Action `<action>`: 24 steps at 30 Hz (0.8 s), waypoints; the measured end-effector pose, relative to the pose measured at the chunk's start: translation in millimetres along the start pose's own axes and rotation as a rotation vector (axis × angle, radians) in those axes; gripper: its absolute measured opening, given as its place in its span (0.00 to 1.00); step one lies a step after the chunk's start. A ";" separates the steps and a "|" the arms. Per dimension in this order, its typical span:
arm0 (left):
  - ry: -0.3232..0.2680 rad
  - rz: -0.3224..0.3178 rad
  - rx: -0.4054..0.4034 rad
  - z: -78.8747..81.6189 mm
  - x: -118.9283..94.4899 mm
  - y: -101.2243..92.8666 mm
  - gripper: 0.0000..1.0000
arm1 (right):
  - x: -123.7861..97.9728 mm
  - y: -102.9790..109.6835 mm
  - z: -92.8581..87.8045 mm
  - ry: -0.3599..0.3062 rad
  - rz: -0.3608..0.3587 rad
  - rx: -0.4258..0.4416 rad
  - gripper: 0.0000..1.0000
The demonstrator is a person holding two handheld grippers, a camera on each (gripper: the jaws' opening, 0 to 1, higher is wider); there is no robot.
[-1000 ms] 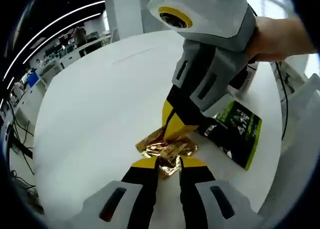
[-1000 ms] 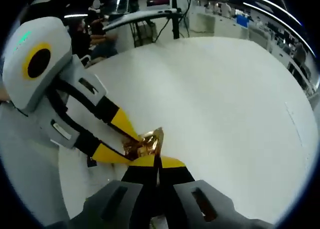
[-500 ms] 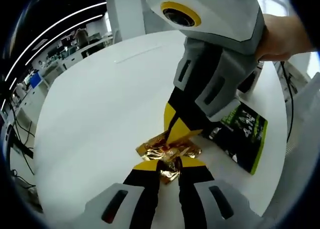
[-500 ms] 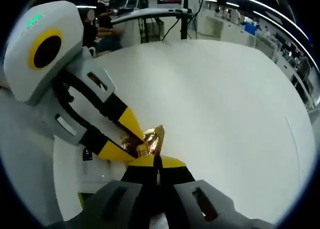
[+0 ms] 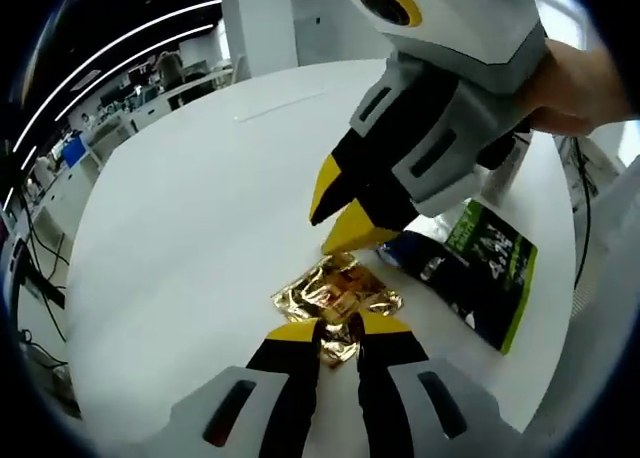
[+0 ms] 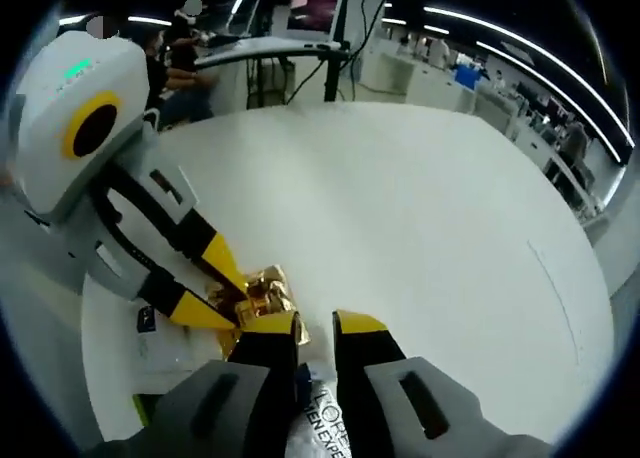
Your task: Arrange the skincare products in the storage area until every visible bottle or jar stands upright without overlapping.
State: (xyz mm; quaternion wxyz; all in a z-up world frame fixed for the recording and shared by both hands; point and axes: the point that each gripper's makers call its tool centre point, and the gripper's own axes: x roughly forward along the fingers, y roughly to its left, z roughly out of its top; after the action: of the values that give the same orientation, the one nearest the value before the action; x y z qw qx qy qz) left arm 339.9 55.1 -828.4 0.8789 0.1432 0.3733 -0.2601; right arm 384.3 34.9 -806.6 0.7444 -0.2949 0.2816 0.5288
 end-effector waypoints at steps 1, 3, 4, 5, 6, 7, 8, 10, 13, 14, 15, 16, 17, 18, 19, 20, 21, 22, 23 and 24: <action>-0.001 0.001 0.000 0.1 0.0 -0.1 0.18 | -1.2 0.8 0.7 -0.002 0.000 -0.001 0.17; 0.000 0.002 -0.004 -0.1 0.1 -0.1 0.18 | -5.3 1.3 5.2 -0.022 -0.018 -0.012 0.23; 0.001 0.003 -0.010 -0.3 0.0 0.0 0.18 | -7.6 2.7 5.9 -0.028 -0.020 -0.015 0.25; 0.002 0.002 -0.019 -0.5 0.1 0.2 0.18 | -9.0 3.5 5.8 -0.032 -0.021 -0.017 0.27; 0.004 0.000 -0.024 -0.6 0.3 0.2 0.19 | -12.1 5.3 6.5 -0.042 -0.022 -0.017 0.27; 0.005 -0.003 -0.029 -0.9 0.3 -0.5 0.21 | -14.6 6.8 6.7 -0.046 -0.023 -0.021 0.27; 0.005 -0.004 -0.031 -1.0 0.1 -1.0 0.22 | -15.8 8.2 5.9 -0.047 -0.022 -0.028 0.27; 0.008 -0.008 -0.034 -1.0 -0.4 -2.3 0.24 | -18.4 10.8 3.4 -0.045 -0.016 -0.030 0.29; 0.021 -0.016 -0.043 -2.3 -2.0 -3.6 0.29 | -28.0 16.4 6.0 -0.059 -0.008 -0.035 0.31; 0.029 -0.019 -0.044 -3.6 -2.3 -4.1 0.31 | -30.6 17.6 7.1 -0.063 -0.005 -0.031 0.32; 0.027 -0.019 -0.039 -3.1 -3.2 -4.3 0.32 | -33.4 18.9 8.5 -0.070 -0.003 -0.032 0.33; 0.020 -0.018 -0.035 -1.4 -6.1 -4.5 0.32 | -37.7 20.4 10.8 -0.080 -0.005 -0.041 0.34; 0.018 -0.018 -0.037 -1.1 -7.4 -4.3 0.31 | -40.6 21.2 12.5 -0.086 -0.006 -0.043 0.36; 0.016 -0.017 -0.042 -1.0 -8.8 -4.0 0.31 | -45.7 22.8 15.8 -0.099 -0.006 -0.046 0.37; 0.015 -0.017 -0.045 0.1 -10.8 -4.6 0.31 | -49.2 24.0 17.7 -0.107 -0.007 -0.047 0.39; 0.015 -0.016 -0.048 0.9 -12.5 -5.1 0.32 | -52.5 24.9 19.5 -0.114 -0.009 -0.048 0.40; 0.016 -0.016 -0.049 1.7 -15.6 -6.3 0.32 | -54.4 25.1 20.6 -0.122 -0.013 -0.050 0.41; 0.018 -0.015 -0.050 2.0 -17.4 -7.0 0.32 | -58.8 26.0 22.1 -0.131 -0.022 -0.055 0.42; 0.018 -0.013 -0.050 2.1 -18.2 -7.1 0.32 | -61.6 27.0 22.7 -0.136 -0.025 -0.058 0.43; 0.017 -0.010 -0.047 2.7 -20.6 -7.4 0.32 | -66.7 28.2 23.6 -0.143 -0.032 -0.059 0.44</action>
State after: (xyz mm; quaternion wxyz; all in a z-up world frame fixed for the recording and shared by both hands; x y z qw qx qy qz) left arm 325.2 55.0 -812.0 0.8775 0.1227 0.3876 -0.2543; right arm 341.1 18.4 -746.0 0.7620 -0.2827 0.2070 0.5446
